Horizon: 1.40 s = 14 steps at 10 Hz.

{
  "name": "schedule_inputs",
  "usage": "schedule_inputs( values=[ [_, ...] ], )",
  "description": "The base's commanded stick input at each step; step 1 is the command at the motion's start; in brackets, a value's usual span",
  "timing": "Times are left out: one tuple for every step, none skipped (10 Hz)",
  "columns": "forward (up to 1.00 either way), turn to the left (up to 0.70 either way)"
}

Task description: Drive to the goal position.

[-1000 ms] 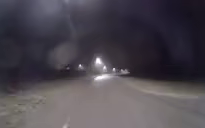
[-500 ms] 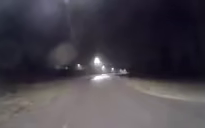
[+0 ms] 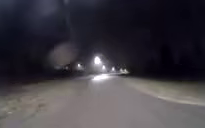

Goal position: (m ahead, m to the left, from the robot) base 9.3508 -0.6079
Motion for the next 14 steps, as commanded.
schedule_inputs(
  values=[
    [1.00, 0.05],
    [1.00, 0.05],
    [1.00, 0.05],
    [1.00, 0.11],
    [1.00, 0.13],
    [1.00, 0.12],
    [1.00, 0.09],
    [1.00, 0.05],
    [1.00, 0.05],
    [1.00, 0.05],
    [1.00, 0.11],
    [1.00, 0.13],
    [1.00, 0.09],
    [1.00, 0.07]
  ],
)
